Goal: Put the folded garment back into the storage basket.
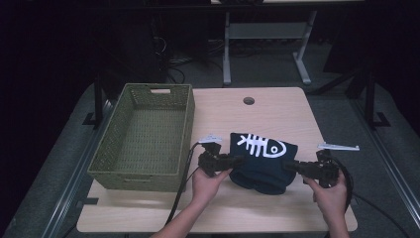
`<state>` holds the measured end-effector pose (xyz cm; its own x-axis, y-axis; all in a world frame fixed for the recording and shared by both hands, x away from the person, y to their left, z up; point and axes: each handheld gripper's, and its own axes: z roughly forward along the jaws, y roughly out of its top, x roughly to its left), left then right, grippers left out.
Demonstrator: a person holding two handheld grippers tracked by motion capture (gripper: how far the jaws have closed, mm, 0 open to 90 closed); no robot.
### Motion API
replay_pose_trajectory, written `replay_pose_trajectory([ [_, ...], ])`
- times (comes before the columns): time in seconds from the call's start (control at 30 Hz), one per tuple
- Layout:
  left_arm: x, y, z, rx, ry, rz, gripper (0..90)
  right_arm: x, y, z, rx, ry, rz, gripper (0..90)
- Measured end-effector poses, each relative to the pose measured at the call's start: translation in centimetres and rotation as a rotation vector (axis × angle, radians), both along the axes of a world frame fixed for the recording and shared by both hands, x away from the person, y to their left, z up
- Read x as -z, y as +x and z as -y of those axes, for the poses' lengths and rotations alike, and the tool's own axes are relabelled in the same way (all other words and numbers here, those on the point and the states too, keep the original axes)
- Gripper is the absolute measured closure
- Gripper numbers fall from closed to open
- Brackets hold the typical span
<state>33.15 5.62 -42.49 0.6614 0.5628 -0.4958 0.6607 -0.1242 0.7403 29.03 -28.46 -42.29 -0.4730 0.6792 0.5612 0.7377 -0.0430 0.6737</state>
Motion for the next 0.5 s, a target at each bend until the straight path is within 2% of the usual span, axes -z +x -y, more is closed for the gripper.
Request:
replay_pose_trajectory([
  [0.5,-2.2,-0.2,-0.8,0.023,-0.029,0.017,66.7,-2.2,0.0,-0.2,-0.029,0.022,0.003,70.1],
])
